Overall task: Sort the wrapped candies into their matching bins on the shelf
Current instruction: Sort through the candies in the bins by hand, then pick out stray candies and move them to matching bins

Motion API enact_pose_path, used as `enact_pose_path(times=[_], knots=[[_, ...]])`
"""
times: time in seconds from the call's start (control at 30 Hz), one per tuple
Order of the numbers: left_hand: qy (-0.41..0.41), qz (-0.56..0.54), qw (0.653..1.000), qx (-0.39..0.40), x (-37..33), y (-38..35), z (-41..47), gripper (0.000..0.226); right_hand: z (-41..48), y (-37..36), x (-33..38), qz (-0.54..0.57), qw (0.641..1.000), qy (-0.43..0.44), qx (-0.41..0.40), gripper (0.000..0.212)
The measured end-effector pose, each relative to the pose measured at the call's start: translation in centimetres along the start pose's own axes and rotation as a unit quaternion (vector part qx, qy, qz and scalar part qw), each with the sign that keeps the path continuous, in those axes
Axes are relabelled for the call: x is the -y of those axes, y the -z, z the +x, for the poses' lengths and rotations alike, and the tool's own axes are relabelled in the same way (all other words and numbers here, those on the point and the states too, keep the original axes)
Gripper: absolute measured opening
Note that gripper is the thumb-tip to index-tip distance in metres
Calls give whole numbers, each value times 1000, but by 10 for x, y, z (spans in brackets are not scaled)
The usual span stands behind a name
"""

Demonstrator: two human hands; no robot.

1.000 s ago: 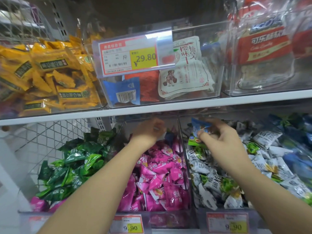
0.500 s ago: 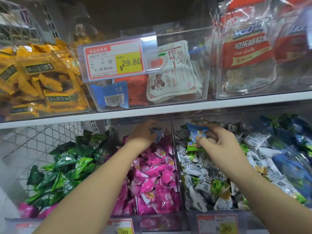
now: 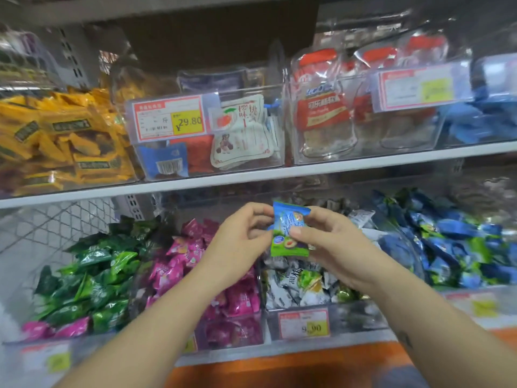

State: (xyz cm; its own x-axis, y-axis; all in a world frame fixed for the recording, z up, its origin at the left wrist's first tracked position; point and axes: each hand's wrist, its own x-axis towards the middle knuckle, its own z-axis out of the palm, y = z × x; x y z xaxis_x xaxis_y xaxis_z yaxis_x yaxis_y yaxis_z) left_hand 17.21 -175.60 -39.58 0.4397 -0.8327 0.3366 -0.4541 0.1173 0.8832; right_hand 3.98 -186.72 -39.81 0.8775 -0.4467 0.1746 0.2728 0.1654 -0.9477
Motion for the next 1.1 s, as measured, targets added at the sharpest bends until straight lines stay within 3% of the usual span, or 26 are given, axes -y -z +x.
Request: enact_pose_path(times=[0.17,0.27,0.37,0.43,0.53,0.63,0.77,0.9,1.1], knots=[[8,2,998,68,-20,-31,4,25,-37,31,16,-1,998,28,-60,40],[-3,17,994,108,-28,-58,10,25,-59,63,25,-35,990,50,-125,8],[-20,87,986,141,-34,-86,19,22,-74,107,35,-119,965,66,-224,23],[-29,139,976,163,-33,-104,27,25,-78,134,42,-183,938,78,-284,29],[-44,239,952,186,-29,-130,38,33,-66,180,47,-307,880,92,-350,16],[-56,303,930,202,-22,-150,49,39,-45,221,53,-462,806,52,-365,53],[-59,352,906,226,-13,-166,58,43,-38,237,59,-593,736,3,-327,47],[-57,364,900,232,-9,-170,57,43,-53,220,49,-617,738,-7,-273,46],[-86,357,906,209,-15,-144,43,35,-61,167,42,-585,781,27,-217,31]])
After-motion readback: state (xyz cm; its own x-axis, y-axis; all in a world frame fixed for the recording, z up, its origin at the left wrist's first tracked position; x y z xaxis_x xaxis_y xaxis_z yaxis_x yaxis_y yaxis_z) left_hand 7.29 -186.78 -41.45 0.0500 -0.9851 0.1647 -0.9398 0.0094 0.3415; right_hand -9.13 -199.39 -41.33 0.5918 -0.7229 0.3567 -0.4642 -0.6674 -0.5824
